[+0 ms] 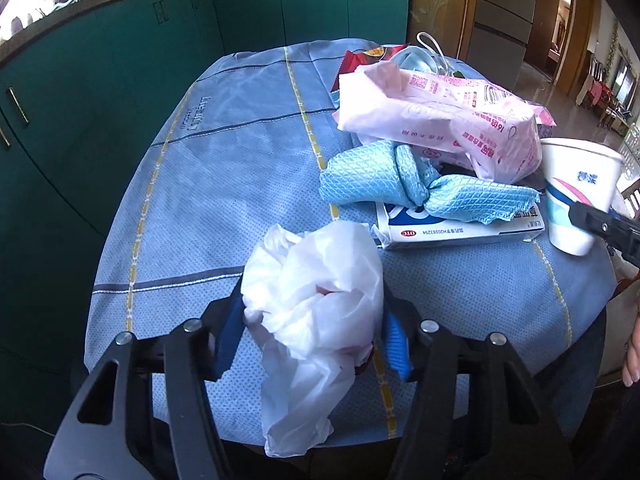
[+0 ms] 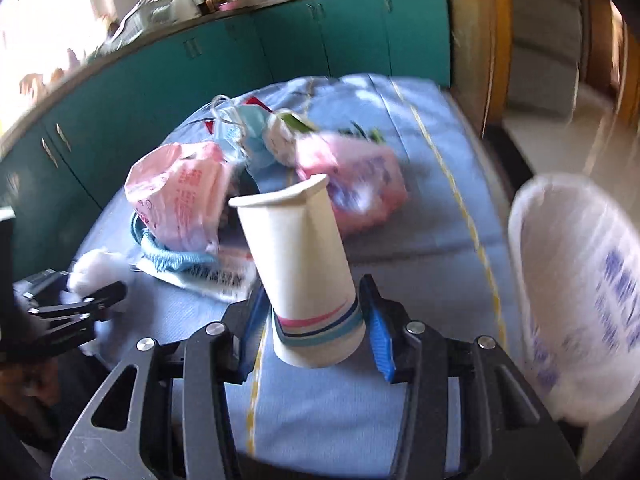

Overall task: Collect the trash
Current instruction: 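Grasp the white crumpled tissue with the left tool while the right tool grasps the white paper cup, then carry the tissue with the left tool while the right tool carries the cup over the bin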

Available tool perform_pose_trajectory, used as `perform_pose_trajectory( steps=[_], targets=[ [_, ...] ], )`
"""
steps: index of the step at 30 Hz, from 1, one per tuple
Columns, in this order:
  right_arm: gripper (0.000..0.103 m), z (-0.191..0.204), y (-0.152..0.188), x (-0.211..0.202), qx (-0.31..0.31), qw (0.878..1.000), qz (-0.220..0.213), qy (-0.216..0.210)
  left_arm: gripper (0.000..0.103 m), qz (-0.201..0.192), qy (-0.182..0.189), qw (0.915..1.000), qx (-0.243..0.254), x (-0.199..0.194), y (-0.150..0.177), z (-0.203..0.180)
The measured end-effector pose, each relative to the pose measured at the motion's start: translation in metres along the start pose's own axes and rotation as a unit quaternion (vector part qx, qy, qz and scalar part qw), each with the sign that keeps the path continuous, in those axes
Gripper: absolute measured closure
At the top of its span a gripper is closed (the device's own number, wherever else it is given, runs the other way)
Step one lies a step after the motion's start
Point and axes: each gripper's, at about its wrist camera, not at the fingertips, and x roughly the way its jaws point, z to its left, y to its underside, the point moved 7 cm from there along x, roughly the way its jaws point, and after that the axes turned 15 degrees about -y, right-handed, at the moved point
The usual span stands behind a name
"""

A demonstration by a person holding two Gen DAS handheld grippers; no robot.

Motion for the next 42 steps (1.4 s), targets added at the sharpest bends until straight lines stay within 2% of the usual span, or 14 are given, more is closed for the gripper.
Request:
perform_pose_trajectory(
  steps=[5, 6, 7, 9, 11, 14, 18, 21, 24, 33, 39, 42],
  targets=[
    [0.057, -0.029, 0.003, -0.006, 0.088, 0.996, -0.014, -0.026, 0.046, -0.004, 0.003, 1.0000, -0.004, 0.000, -0.006, 0.004],
    [0.055, -0.033, 0.001, -0.007, 0.096, 0.995, -0.016, -0.024, 0.046, -0.005, 0.001, 1.0000, -0.006, -0.001, -0.006, 0.005],
    [0.052, -0.038, -0.001, -0.008, 0.100, 0.995, -0.019, -0.007, 0.046, -0.007, 0.000, 0.9999, -0.008, -0.001, -0.008, 0.007],
    [0.037, -0.047, -0.005, -0.011, 0.098, 0.994, -0.021, 0.039, 0.045, -0.007, 0.000, 0.9999, -0.011, -0.001, -0.010, 0.009],
    [0.029, -0.055, -0.005, -0.014, 0.099, 0.992, -0.020, 0.072, 0.045, -0.007, 0.001, 0.9999, -0.011, -0.001, -0.010, 0.009],
    [0.026, -0.063, -0.005, -0.015, 0.104, 0.990, -0.018, 0.092, 0.043, -0.009, 0.003, 0.9999, -0.009, 0.000, -0.012, 0.008],
    [0.016, -0.069, -0.004, -0.016, 0.105, 0.988, -0.013, 0.112, 0.037, -0.015, 0.004, 0.9999, -0.004, -0.002, -0.015, 0.005],
    [0.010, -0.074, -0.004, -0.015, 0.092, 0.984, -0.004, 0.155, 0.033, -0.022, 0.003, 0.9998, 0.000, -0.005, -0.016, 0.003],
    [0.007, -0.073, -0.003, -0.021, 0.079, 0.980, 0.000, 0.183, 0.030, -0.028, 0.000, 0.9996, 0.005, -0.007, -0.016, 0.002],
    [0.005, -0.069, -0.003, -0.025, 0.048, 0.977, 0.007, 0.208, 0.020, -0.034, -0.001, 0.9994, 0.004, -0.011, -0.016, 0.006],
    [0.004, -0.066, 0.000, -0.024, 0.020, 0.975, 0.018, 0.221, 0.019, -0.009, 0.035, 0.9991, -0.021, -0.003, -0.011, 0.023],
    [0.004, -0.061, 0.000, -0.023, -0.015, 0.969, 0.024, 0.246, 0.019, 0.000, 0.043, 0.9988, -0.023, 0.000, -0.007, 0.028]
  ],
)
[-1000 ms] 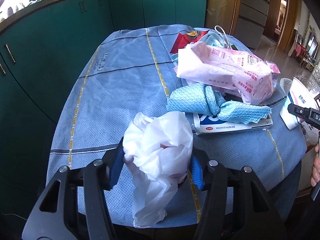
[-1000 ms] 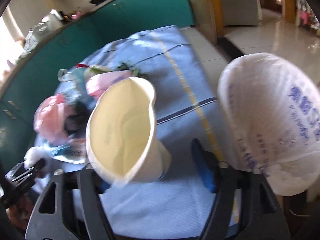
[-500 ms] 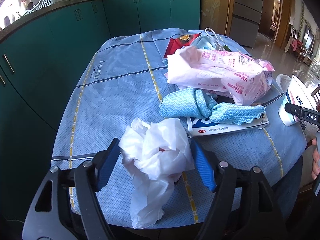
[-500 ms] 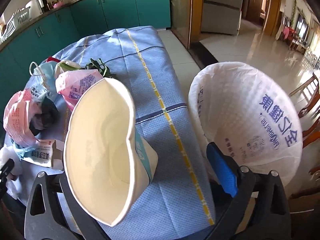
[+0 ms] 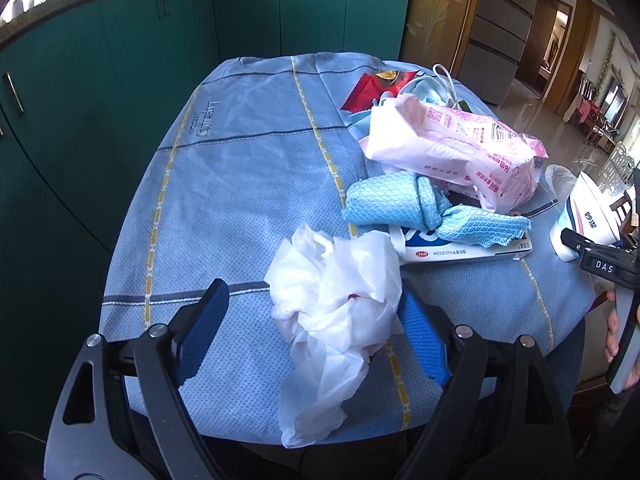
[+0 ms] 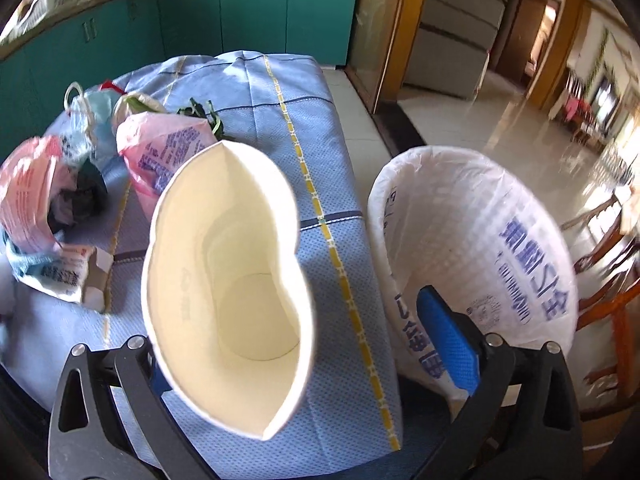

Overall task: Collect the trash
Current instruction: 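Carry the tissue with the left tool while the right tool carries the cup over the bin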

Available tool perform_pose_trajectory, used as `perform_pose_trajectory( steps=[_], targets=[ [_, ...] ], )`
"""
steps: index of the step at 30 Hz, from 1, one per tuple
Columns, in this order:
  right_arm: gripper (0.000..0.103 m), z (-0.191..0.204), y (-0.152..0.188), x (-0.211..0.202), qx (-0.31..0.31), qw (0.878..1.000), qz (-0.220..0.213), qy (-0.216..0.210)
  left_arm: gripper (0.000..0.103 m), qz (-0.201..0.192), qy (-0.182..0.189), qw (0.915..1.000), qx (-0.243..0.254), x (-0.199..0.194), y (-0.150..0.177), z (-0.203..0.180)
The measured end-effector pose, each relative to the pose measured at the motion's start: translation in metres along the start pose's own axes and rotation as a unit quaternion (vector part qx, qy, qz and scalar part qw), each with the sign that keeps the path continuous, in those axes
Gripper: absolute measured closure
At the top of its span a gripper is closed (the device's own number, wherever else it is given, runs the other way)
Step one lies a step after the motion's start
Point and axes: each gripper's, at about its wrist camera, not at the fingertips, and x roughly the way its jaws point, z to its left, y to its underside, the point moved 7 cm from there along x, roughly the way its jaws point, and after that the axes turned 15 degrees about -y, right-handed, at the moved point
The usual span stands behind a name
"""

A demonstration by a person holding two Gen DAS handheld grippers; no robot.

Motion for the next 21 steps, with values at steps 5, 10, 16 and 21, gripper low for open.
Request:
perform_pose_trajectory(
  steps=[5, 10, 16, 21],
  targets=[
    [0.004, 0.011, -0.001, 0.001, -0.071, 0.996, -0.002, 0.058, 0.019, 0.004, -0.007, 0.9999, 0.012, 0.003, 0.004, -0.009],
    [0.004, 0.024, 0.002, 0.000, -0.082, 0.996, -0.012, 0.017, 0.043, 0.016, 0.009, 0.9994, 0.029, 0.007, 0.009, -0.026],
    [0.052, 0.037, 0.003, 0.007, -0.089, 0.996, 0.002, -0.029, 0.060, 0.000, 0.003, 0.9988, 0.049, 0.001, 0.007, -0.035],
    [0.056, 0.049, 0.000, -0.002, -0.091, 0.994, -0.015, -0.062, 0.066, -0.036, -0.004, 0.9979, 0.053, -0.019, -0.003, -0.039]
  ],
)
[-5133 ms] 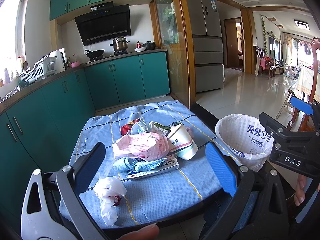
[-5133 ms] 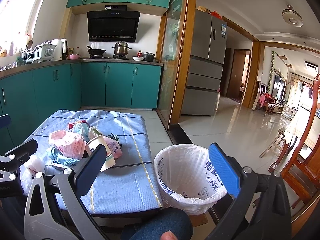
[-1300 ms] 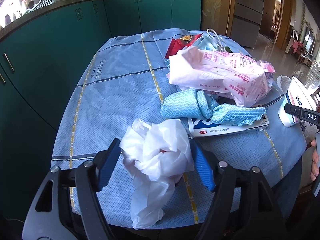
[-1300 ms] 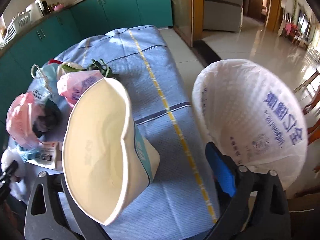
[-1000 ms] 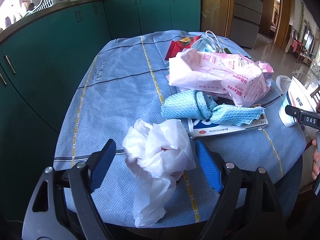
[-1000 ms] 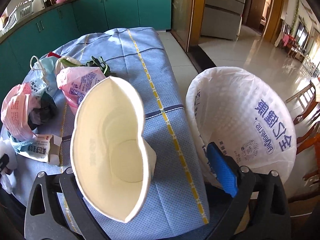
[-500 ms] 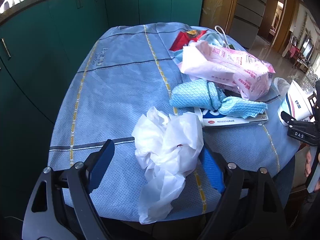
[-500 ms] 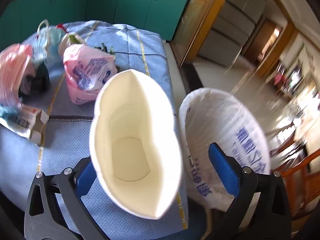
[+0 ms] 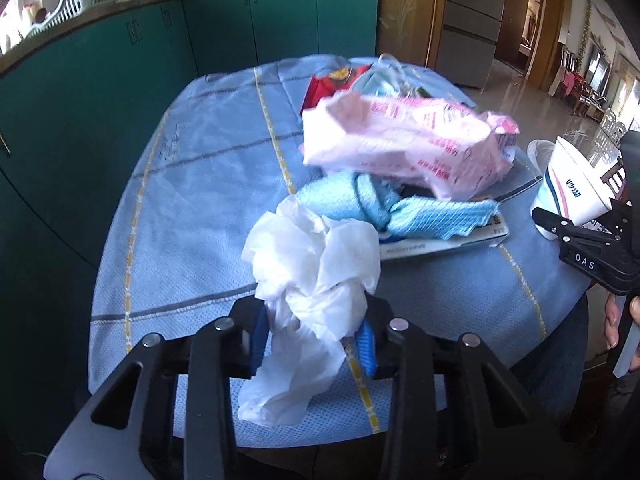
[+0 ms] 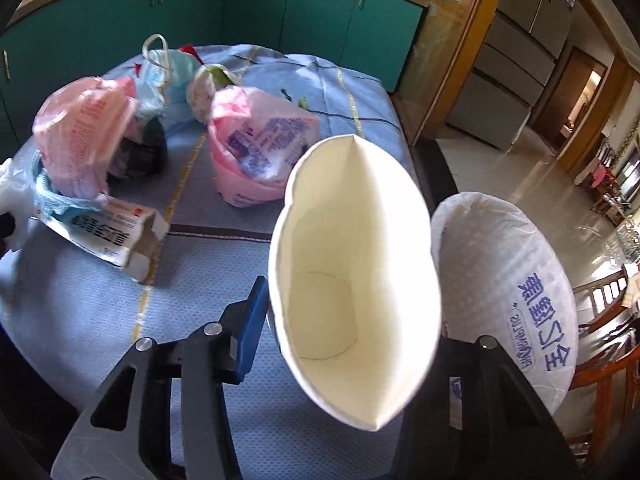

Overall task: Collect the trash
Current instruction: 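Carry the tissue with the left tool while the right tool carries the cup over the bin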

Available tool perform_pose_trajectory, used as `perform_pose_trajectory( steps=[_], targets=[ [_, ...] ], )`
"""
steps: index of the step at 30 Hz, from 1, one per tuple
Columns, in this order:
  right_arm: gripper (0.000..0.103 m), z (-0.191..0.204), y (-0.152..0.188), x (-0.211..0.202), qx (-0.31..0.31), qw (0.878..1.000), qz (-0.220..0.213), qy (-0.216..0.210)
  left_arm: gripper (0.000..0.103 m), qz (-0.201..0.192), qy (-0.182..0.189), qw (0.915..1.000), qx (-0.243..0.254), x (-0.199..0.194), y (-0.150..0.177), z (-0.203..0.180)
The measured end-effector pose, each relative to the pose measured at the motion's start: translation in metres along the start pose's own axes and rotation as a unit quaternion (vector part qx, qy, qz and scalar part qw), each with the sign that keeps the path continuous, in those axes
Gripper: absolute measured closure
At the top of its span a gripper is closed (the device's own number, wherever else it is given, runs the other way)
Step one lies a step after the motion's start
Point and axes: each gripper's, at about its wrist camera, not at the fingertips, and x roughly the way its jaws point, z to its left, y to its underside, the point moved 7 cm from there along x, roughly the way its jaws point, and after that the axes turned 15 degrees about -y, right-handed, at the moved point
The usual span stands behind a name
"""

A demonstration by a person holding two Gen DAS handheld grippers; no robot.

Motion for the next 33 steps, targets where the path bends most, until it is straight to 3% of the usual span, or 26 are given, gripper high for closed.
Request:
perform_pose_trajectory(
  steps=[8, 16, 24, 30, 33],
  targets=[
    [0.056, 0.016, -0.024, -0.036, -0.014, 0.999, -0.045, -0.008, 0.067, -0.084, -0.037, 0.9955, 0.021, -0.053, -0.034, -0.010],
    [0.056, 0.010, -0.027, -0.063, -0.007, 0.997, -0.072, -0.002, 0.067, -0.137, -0.023, 0.9889, 0.051, -0.088, -0.058, -0.043],
    [0.056, -0.033, -0.014, -0.089, 0.030, 0.995, -0.096, 0.019, 0.067, -0.169, -0.005, 0.9827, 0.075, -0.108, -0.075, -0.080],
    [0.056, -0.088, 0.007, -0.113, 0.077, 0.989, -0.111, 0.056, 0.067, -0.186, 0.061, 0.9777, 0.076, -0.109, -0.094, -0.122],
    [0.055, -0.135, 0.025, -0.130, 0.129, 0.982, -0.116, 0.077, 0.067, -0.172, 0.130, 0.9738, 0.074, -0.099, -0.112, -0.160]
  ],
)
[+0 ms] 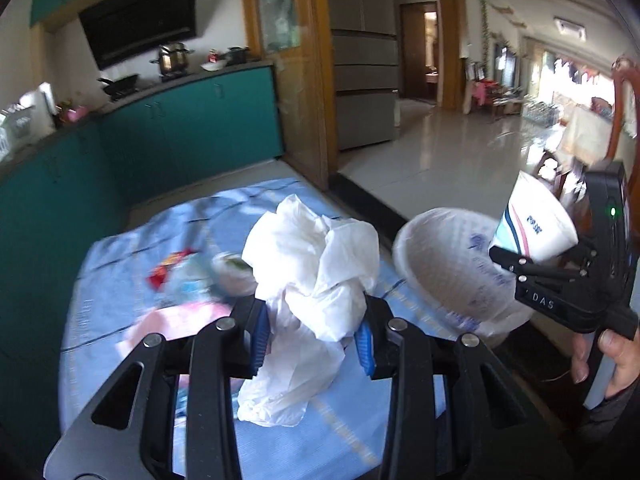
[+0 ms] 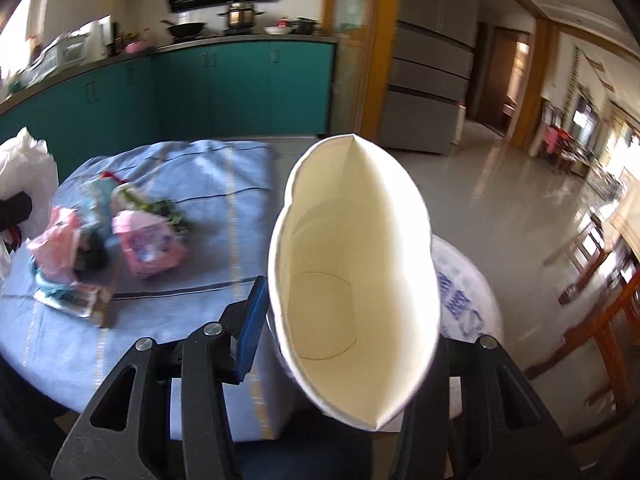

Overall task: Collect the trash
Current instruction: 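Carry the tissue with the left tool while the right tool carries the cup over the bin, then open the left tool over the bin while the right tool drops the cup in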

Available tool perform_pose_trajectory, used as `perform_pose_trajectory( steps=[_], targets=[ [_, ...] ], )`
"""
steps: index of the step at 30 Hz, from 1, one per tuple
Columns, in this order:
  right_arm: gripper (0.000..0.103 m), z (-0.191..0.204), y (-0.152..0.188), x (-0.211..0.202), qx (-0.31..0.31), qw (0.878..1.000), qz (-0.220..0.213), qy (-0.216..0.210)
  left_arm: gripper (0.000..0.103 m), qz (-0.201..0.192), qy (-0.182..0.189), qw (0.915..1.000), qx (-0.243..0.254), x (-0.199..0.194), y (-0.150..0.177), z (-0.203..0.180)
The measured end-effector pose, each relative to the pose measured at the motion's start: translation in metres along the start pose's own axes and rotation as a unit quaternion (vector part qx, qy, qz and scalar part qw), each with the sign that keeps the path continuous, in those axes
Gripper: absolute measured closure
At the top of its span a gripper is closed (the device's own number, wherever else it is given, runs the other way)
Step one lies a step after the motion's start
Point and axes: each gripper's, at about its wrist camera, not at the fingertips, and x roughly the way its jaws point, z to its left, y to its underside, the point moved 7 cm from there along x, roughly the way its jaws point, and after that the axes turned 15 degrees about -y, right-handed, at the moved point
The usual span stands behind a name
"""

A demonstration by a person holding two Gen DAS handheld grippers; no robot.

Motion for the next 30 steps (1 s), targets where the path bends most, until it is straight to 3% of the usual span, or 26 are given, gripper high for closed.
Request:
perform_pose_trajectory(
  steps=[3, 7, 10, 13, 14, 15, 17, 20, 24, 25, 27, 30],
  targets=[
    [0.055, -0.043, 0.006, -0.003, 0.044, 0.999, 0.008, 0.019, 0.067, 0.004, 0.063, 0.9979, -0.015, 0.024, -0.016, -0.035],
    [0.055, -0.091, 0.024, -0.001, 0.093, 0.995, 0.028, 0.036, 0.066, 0.047, 0.143, 0.9886, -0.005, 0.064, -0.029, -0.104],
    [0.055, -0.105, 0.037, 0.007, 0.103, 0.993, 0.045, 0.039, 0.065, 0.080, 0.177, 0.9808, 0.014, 0.090, -0.026, -0.151],
    [0.055, -0.110, 0.046, 0.019, 0.105, 0.992, 0.058, 0.038, 0.060, 0.116, 0.183, 0.9760, 0.023, 0.115, -0.014, -0.184],
    [0.055, -0.112, 0.048, 0.023, 0.106, 0.992, 0.060, 0.037, 0.050, 0.123, 0.185, 0.9748, 0.022, 0.119, -0.011, -0.191],
    [0.055, -0.113, 0.048, 0.027, 0.107, 0.992, 0.063, 0.036, 0.032, 0.129, 0.191, 0.9729, 0.018, 0.124, -0.009, -0.197],
    [0.055, -0.114, 0.048, 0.034, 0.107, 0.991, 0.066, 0.035, 0.021, 0.121, 0.197, 0.9729, 0.003, 0.123, -0.008, -0.197],
    [0.050, -0.113, 0.045, 0.044, 0.104, 0.991, 0.070, 0.036, 0.016, 0.100, 0.177, 0.9791, 0.006, 0.115, -0.010, -0.186],
    [0.021, -0.104, 0.038, 0.048, 0.091, 0.993, 0.062, 0.048, 0.013, 0.067, 0.111, 0.9916, 0.006, 0.102, -0.016, -0.149],
    [0.018, -0.102, 0.035, 0.046, 0.087, 0.993, 0.059, 0.053, 0.013, 0.055, 0.095, 0.9939, 0.004, 0.094, -0.014, -0.139],
    [0.012, -0.095, 0.033, 0.044, 0.075, 0.994, 0.053, 0.062, 0.011, 0.026, 0.046, 0.9986, 0.005, 0.077, -0.012, -0.112],
    [0.010, -0.080, 0.029, 0.045, 0.065, 0.996, 0.050, 0.045, 0.009, -0.014, -0.028, 0.9995, 0.009, 0.051, -0.007, -0.064]
  ],
)
